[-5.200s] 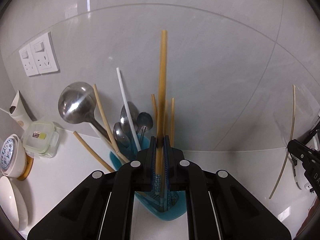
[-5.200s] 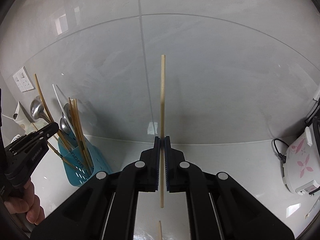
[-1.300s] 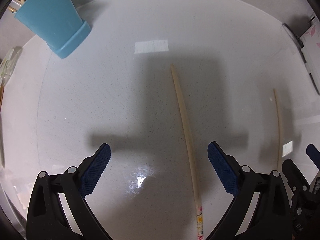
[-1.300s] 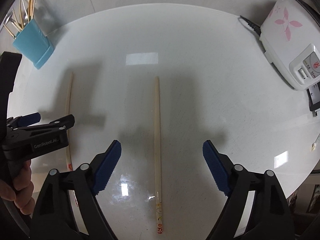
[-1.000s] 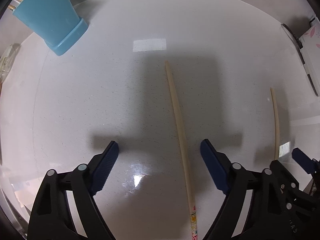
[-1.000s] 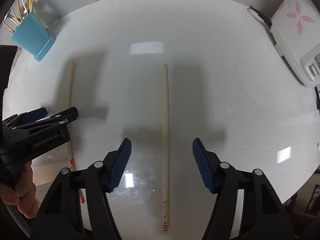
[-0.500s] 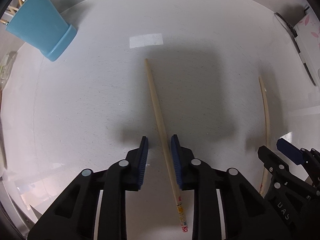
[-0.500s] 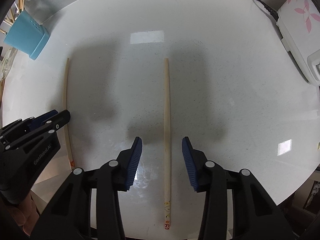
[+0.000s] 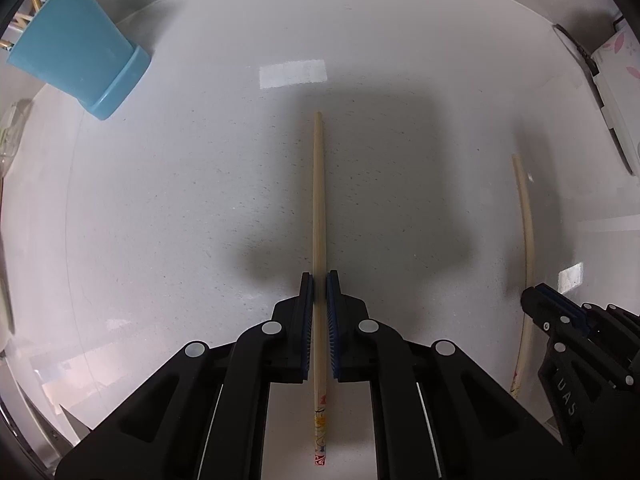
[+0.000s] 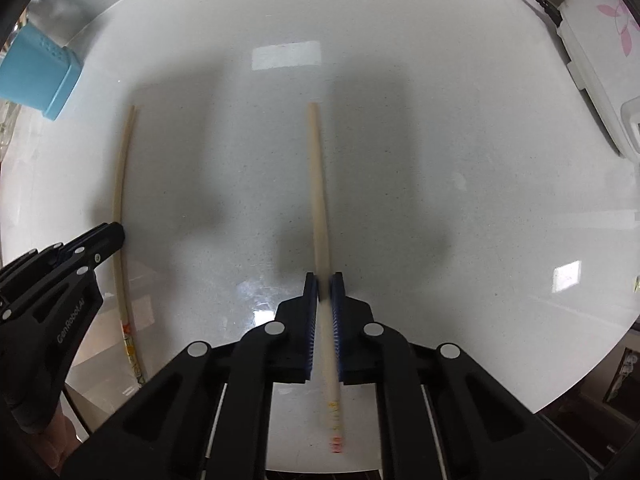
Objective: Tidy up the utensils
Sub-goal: 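Lift both held chopsticks upright and carry them over the light-blue caddy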
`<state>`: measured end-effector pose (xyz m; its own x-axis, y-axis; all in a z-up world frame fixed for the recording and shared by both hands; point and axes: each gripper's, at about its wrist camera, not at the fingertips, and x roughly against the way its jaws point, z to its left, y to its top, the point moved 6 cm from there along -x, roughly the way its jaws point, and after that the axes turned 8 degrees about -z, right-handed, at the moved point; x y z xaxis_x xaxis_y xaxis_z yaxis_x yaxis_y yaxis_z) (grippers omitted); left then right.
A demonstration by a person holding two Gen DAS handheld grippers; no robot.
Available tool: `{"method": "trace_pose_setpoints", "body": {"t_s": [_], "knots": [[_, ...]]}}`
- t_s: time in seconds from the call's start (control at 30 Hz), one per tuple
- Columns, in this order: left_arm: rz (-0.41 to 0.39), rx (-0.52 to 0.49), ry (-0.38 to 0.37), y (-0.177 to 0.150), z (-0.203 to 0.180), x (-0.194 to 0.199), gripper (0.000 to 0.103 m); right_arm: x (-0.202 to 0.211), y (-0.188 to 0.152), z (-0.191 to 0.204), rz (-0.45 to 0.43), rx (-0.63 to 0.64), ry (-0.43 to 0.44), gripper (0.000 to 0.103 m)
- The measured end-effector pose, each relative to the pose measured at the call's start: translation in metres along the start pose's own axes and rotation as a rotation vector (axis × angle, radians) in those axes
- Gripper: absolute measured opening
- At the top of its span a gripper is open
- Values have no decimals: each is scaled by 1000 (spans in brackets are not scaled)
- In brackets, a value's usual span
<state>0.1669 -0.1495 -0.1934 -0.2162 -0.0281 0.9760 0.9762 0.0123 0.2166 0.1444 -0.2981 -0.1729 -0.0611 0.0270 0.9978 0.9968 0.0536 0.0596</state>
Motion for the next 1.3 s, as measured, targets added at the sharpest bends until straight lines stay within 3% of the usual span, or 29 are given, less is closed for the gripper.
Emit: {"method": "trace_pose_setpoints", "body": {"t_s": [0.33,0.67,0.83,0.93,1.3], "knots": [[-98,1,-44,1,13,28,6,22,-3,2,-98,-1,-17,6],[-370,13,-107,6,36,87,6,72,-6,7,-325,-1,-27,6],[-420,7,-90,7,34,120,6,95,-5,9,-396,5,-26,6],[-452,9,-86,-1,54,134,6,105,-5,12,-434,0,-27,6],[-540,27,-83,6,66,165,6,150,5,17,-551,-9,-25,6]]}}
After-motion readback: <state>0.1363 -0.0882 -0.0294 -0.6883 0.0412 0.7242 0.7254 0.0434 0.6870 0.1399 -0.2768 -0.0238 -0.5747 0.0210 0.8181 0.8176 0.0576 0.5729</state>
